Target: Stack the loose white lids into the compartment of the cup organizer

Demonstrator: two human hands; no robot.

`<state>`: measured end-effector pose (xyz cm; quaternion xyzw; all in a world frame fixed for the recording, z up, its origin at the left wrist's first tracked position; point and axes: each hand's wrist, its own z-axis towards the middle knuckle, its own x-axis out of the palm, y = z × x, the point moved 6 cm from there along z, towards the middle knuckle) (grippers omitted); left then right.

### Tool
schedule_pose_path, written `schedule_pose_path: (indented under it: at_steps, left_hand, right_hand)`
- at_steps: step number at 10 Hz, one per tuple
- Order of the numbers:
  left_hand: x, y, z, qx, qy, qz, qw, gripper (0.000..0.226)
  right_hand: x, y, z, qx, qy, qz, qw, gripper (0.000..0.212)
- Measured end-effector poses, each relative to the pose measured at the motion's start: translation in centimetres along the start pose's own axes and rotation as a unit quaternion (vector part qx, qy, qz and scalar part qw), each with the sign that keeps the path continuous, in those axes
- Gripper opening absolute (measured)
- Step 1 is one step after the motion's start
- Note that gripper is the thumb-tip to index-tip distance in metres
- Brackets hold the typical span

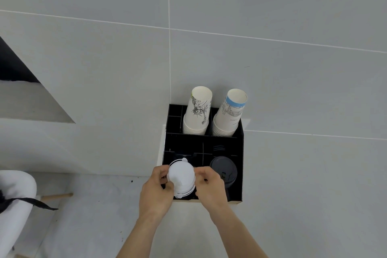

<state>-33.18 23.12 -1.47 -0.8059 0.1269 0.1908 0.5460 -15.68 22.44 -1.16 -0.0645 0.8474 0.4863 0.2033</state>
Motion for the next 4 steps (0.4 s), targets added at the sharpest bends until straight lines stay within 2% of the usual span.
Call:
schedule_pose_path:
  at_steps: [4]
  left_hand:
    - [-1.0, -0.8, -0.1, 0.031, -0.045, 0.027, 0.998, 0.044]
  right_hand:
    - [-1.6, 0.9, -0.2, -0.030, -0.013, 0.001, 0.999, 0.025]
